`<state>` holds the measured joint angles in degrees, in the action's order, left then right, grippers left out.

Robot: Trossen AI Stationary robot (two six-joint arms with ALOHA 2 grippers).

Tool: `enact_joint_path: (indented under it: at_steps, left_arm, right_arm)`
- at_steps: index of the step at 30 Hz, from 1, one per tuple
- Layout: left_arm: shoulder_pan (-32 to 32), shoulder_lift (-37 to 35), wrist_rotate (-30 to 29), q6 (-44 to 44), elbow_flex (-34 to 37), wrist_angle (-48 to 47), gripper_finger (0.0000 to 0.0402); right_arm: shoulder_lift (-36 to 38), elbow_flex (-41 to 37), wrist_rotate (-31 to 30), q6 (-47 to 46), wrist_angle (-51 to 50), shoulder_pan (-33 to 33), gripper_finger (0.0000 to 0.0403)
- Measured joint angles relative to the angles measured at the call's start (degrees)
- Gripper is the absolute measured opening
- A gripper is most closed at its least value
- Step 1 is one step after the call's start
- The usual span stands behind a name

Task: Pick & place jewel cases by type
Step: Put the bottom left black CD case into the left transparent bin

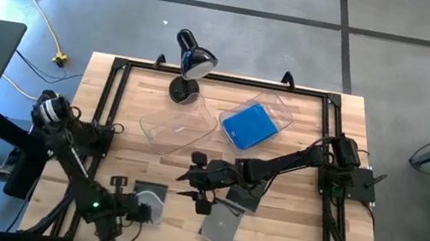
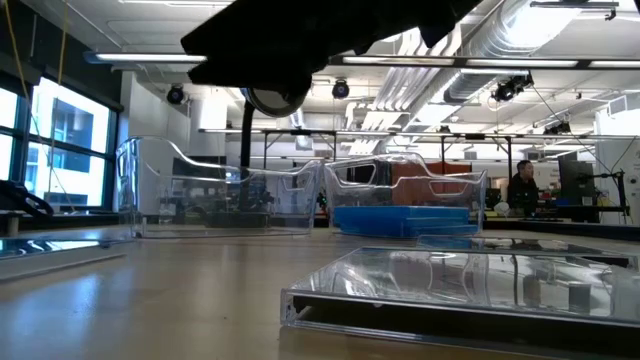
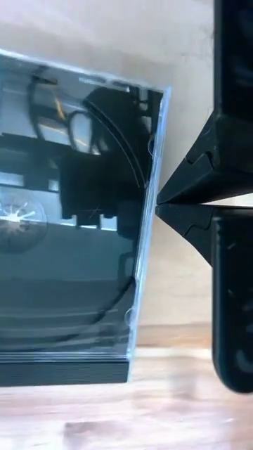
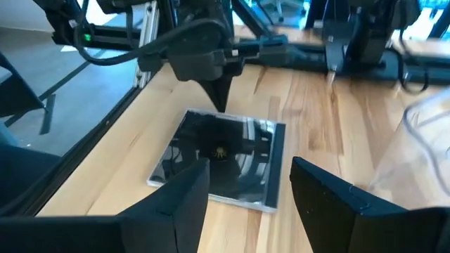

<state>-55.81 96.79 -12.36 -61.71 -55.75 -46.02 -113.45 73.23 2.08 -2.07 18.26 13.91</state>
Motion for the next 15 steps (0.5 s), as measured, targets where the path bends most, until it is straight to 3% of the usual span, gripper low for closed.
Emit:
enact_joint_path:
  at_steps: [5, 11, 15]
  left_arm:
    - [4.47, 0.0, 3.22, 5.24, -0.12, -0.13, 0.0002]
    - [7.45, -0.09, -2.83, 21.31, -0.42, 3.62, 0.0001]
    - [10.87, -0.09, -3.48, 30.02, -0.48, 5.0, 0.0001]
  right_arm:
    - [-0.13, 0.0, -0.26, -0.57, -3.93, -0.34, 0.0186]
    - [-2.49, -0.02, 1.92, -5.37, -4.61, -2.27, 0.0186]
    - [-2.93, -0.02, 2.65, -9.49, -6.08, -3.42, 0.0186]
